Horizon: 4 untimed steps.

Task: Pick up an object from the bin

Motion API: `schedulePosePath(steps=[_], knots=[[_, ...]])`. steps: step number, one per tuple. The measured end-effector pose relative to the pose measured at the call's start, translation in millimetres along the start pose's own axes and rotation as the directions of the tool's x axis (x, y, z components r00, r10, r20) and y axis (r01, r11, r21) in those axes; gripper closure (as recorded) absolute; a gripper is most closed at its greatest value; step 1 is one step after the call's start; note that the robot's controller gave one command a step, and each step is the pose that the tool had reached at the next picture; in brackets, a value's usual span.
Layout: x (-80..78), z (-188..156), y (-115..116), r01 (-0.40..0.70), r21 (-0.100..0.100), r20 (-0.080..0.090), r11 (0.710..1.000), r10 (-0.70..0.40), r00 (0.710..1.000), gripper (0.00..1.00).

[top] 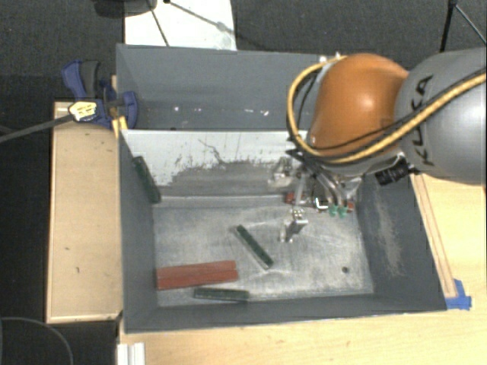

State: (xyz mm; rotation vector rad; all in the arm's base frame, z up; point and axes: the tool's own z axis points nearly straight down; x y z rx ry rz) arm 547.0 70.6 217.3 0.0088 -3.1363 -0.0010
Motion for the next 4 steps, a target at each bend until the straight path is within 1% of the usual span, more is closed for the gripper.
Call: schedulePosePath(steps=[1,2,3,4], knots=[[-1.6,-4,0,-0.002,0.0,0.008,1.0,0.002,1.0,0.0],[-1.1,54,5,-0.084,-0.002,0.012,0.996,0.084,0.996,0.0],[0.8,108,6,-0.103,0.0,0.005,0.995,0.103,0.995,0.0],[5.5,115,12,-0.285,-0.001,0.004,0.958,0.285,0.958,0.0]])
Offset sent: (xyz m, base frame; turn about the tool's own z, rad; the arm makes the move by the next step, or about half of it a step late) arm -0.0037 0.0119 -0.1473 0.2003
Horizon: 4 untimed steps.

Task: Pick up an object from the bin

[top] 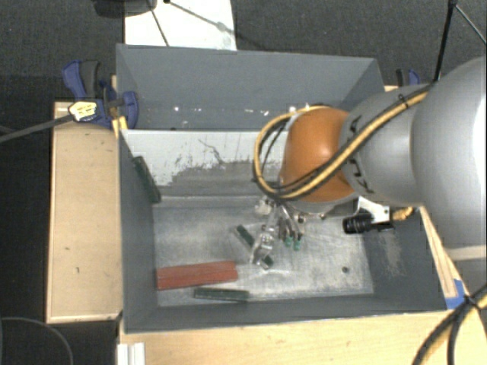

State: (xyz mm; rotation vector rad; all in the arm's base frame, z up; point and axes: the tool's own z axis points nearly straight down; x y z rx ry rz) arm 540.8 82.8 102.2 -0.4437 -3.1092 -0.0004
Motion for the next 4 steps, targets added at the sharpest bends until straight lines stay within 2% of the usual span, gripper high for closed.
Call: schedulePosePath(steps=[1,2,4], knots=[[-4.5,30.3,11.0,0.075,-0.001,0.005,0.997,-0.075,0.997,0.0],[-5.4,25.9,12.6,-0.059,-0.01,0.016,0.998,0.059,0.998,1.0],[-5.6,25.5,12.7,-0.059,-0.01,0.016,0.998,0.059,0.998,1.0]])
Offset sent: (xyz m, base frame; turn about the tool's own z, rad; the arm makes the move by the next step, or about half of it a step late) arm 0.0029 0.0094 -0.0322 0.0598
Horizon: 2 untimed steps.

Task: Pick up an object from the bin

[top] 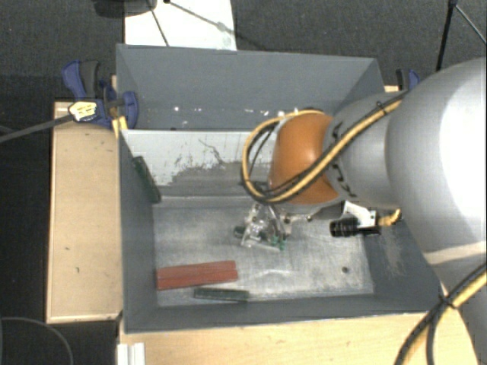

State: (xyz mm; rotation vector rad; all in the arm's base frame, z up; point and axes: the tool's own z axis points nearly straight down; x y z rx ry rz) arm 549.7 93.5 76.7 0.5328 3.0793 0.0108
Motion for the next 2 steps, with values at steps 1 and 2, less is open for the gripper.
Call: schedulePosePath(steps=[1,2], knots=[[1.4,-3,-1,0.001,0.006,-0.009,1.0,-0.001,1.0,1.0],[2.9,-16,-2,0.001,0.009,-0.016,1.0,-0.001,1.0,1.0]])
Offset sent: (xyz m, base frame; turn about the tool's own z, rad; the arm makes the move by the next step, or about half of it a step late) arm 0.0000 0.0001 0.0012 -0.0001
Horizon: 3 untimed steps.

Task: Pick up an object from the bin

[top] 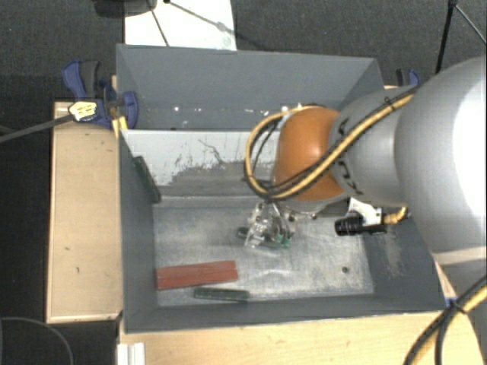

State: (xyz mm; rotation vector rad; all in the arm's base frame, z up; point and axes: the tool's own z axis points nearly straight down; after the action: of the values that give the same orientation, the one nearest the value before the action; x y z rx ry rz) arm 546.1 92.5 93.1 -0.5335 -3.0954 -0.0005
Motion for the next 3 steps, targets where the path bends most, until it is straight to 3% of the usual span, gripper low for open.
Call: schedulePosePath(steps=[3], knots=[[-0.8,-25,0,0.002,-0.001,0.003,1.0,-0.002,1.0,1.0]])
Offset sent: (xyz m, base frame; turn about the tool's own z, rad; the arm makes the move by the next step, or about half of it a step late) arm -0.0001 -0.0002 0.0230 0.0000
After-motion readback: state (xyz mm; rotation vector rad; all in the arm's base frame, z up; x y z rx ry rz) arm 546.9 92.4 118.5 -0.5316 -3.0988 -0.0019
